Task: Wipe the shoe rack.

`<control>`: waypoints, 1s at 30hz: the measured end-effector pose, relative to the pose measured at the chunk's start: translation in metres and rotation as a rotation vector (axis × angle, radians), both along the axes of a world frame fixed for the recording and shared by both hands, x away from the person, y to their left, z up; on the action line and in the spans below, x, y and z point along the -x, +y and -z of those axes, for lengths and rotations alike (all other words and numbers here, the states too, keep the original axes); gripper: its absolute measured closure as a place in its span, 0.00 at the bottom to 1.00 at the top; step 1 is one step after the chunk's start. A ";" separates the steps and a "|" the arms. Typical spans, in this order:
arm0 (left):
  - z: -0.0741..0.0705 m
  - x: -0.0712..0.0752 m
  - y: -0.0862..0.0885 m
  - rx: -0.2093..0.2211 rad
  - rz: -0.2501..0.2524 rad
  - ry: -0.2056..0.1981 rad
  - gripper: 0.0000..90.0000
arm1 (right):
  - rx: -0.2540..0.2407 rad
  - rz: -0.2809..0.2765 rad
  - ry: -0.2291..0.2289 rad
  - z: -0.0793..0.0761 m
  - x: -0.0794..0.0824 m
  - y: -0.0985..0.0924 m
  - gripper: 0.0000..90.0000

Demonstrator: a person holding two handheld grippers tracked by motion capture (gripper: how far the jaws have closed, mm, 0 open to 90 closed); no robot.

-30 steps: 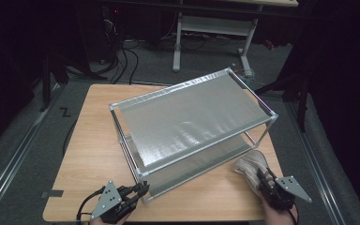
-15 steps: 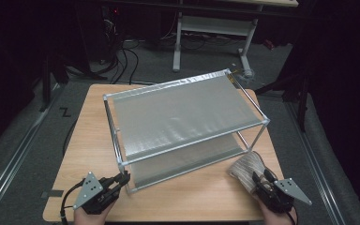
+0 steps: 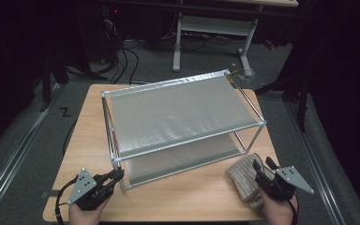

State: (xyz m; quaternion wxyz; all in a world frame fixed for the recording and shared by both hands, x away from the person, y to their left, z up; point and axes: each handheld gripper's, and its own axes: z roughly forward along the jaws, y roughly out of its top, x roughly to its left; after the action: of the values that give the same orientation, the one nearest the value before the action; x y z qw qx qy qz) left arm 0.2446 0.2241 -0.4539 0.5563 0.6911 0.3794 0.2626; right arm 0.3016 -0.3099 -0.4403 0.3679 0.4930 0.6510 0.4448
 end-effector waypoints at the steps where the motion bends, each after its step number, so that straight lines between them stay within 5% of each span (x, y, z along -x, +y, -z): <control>1: 0.000 0.000 0.000 -0.004 -0.001 0.002 0.88 | 0.002 0.004 -0.001 -0.002 -0.005 0.000 0.55; 2: -0.001 -0.001 0.001 -0.008 0.000 0.003 0.88 | -0.020 0.015 0.002 -0.008 -0.023 -0.001 0.56; 7: -0.001 -0.002 0.003 -0.011 -0.006 0.010 0.88 | -0.023 0.023 0.000 -0.013 -0.049 -0.001 0.58; 8: -0.002 -0.003 0.003 -0.009 -0.007 0.014 0.88 | -0.027 0.042 0.010 -0.015 -0.068 -0.001 0.58; 13: -0.002 -0.004 0.005 -0.015 -0.005 0.018 0.88 | -0.025 0.065 0.023 -0.018 -0.087 0.000 0.59; 15: -0.004 -0.005 0.006 -0.020 -0.007 0.020 0.88 | -0.029 0.057 0.027 -0.019 -0.096 0.000 0.66; 21: -0.004 -0.014 0.013 -0.031 -0.036 0.021 0.89 | -0.010 0.014 0.018 -0.020 -0.095 0.011 0.90; 30: -0.002 -0.048 0.042 0.000 -0.131 0.031 0.88 | 0.004 -0.042 0.004 -0.018 -0.075 0.023 0.90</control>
State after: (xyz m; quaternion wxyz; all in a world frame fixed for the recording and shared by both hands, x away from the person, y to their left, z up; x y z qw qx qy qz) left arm 0.2928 0.2659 -0.4518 0.5318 0.6689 0.4324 0.2878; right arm 0.3761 -0.2872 -0.4221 0.3583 0.4795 0.6629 0.4498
